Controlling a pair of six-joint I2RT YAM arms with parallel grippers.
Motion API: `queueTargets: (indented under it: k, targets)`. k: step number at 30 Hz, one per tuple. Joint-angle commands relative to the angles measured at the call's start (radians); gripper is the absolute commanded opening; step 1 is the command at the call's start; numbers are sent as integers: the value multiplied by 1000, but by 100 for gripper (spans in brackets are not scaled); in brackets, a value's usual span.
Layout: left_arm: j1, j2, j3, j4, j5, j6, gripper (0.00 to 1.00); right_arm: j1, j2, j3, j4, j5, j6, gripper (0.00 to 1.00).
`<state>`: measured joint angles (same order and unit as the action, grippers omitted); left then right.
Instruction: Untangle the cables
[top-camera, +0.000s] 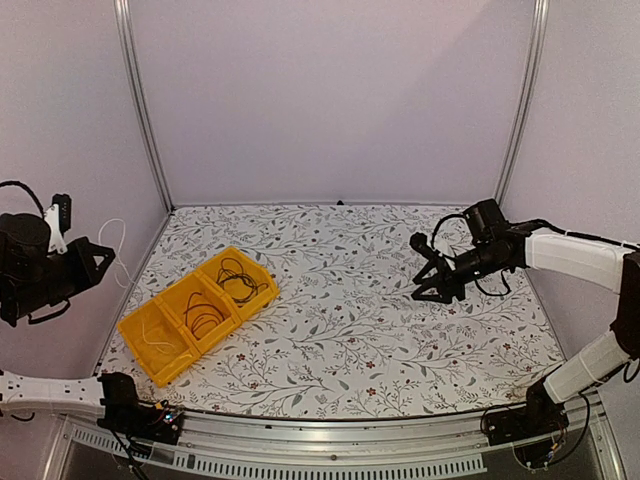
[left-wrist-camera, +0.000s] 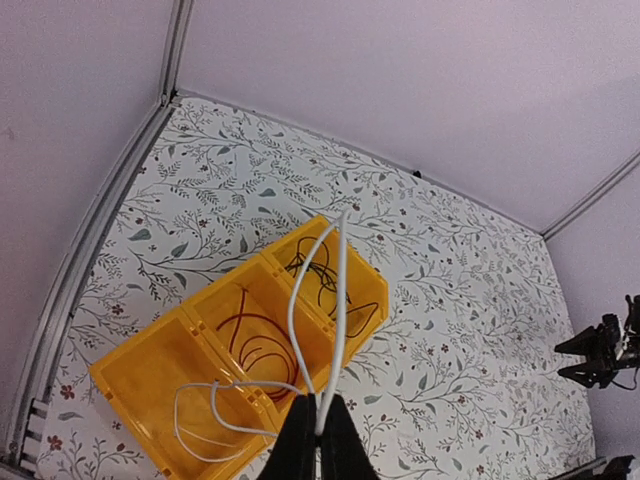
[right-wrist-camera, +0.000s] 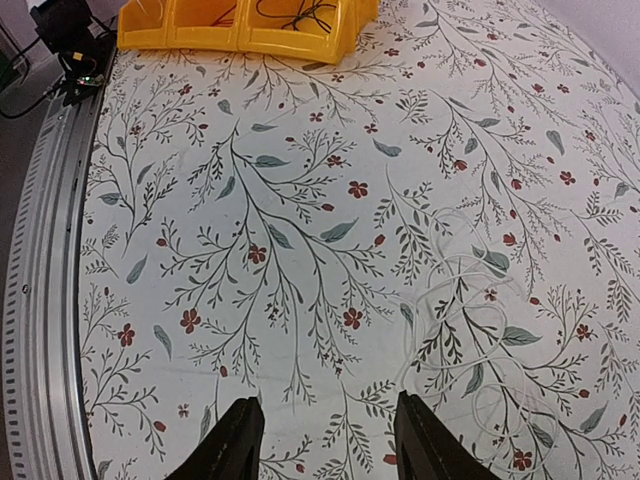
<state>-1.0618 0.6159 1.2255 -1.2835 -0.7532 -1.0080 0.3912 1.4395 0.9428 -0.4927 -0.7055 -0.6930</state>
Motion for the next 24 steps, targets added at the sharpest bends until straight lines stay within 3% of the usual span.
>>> queueTargets:
  k: [1, 10, 14, 18, 24]
  targets:
    - [1, -67, 3, -105, -109, -67, 0, -5, 16, -10, 10, 15, -6, 49]
    - [9, -32, -134, -106, -125, -135, 0, -4, 22, -12, 5, 17, -10, 49]
    - [20, -1, -215, -104, -81, -253, 11, -4, 35, -4, -9, 12, -13, 49]
    - [22, 49, -318, -105, -13, -339, 12, -5, 39, -2, -14, 1, -16, 50]
    - [33, 44, -375, -103, 33, -401, 0, -3, 46, 1, -23, -18, -17, 50]
